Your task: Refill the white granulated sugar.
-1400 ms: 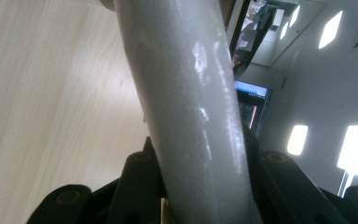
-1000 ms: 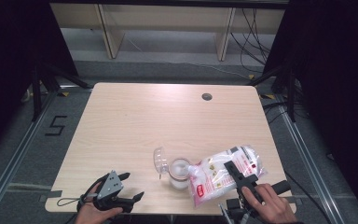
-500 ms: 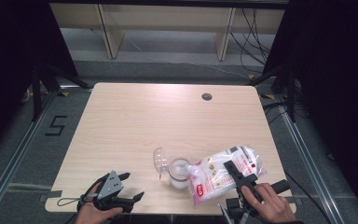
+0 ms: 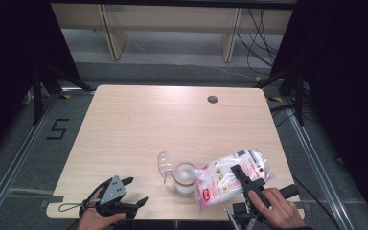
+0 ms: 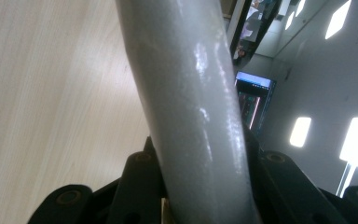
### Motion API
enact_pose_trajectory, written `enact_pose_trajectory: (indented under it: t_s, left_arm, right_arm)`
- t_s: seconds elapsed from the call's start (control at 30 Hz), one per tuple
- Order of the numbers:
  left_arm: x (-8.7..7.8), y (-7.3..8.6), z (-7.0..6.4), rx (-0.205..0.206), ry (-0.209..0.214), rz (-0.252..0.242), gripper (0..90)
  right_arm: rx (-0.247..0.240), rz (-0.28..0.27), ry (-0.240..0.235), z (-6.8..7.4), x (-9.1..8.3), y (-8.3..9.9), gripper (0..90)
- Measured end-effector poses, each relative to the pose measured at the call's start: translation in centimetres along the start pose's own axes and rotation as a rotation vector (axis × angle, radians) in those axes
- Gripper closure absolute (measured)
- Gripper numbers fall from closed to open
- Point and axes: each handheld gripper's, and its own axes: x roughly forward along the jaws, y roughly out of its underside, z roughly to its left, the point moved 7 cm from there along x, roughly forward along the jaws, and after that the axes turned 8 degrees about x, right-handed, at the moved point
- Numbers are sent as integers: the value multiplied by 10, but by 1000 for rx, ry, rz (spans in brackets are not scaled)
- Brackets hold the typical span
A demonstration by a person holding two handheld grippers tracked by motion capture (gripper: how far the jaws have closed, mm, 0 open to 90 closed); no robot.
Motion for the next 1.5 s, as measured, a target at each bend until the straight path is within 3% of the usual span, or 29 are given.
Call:
enact_pose_trajectory:
  t_s: [0.1,0.2,0.23,0.33,0.47,0.53,0.6,1.0,1.13,1.3,1.5]
  left_arm:
    - [0,0,0,-1,-2,-4,178]
    - [0,-1,-1,-12,-6,-8,178]
    - [0,-1,-1,-10,-6,-8,178]
    - [0,0,0,2,-9,0,178]
    - [1,0,0,5,-6,-4,178]
    - [1,0,0,4,-7,-4,178]
    - [0,0,0,9,-11,1,178]
    - [0,0,0,4,-7,-4,178]
    - [0,0,0,10,-6,-3,178]
    - [0,0,2,34,-8,-1,178]
    - [0,0,2,33,-8,-1,178]
  right_arm:
    - [-33,-33,15,-3,2,-4,711]
    - [3,-22,6,0,2,-3,712]
    - [-34,-27,4,-2,2,-5,712]
    - [-8,-23,3,0,1,-5,713]
    - [-48,-25,12,-3,2,-8,713]
    - [-30,-13,4,0,2,-7,713]
    - [-60,-31,9,-2,4,-10,713]
    - [-58,-2,-5,1,5,-9,715]
    - [-91,-12,-3,0,6,-11,717]
    - [-52,2,-8,4,6,-11,718]
    - [-79,-21,-6,-1,6,-12,723]
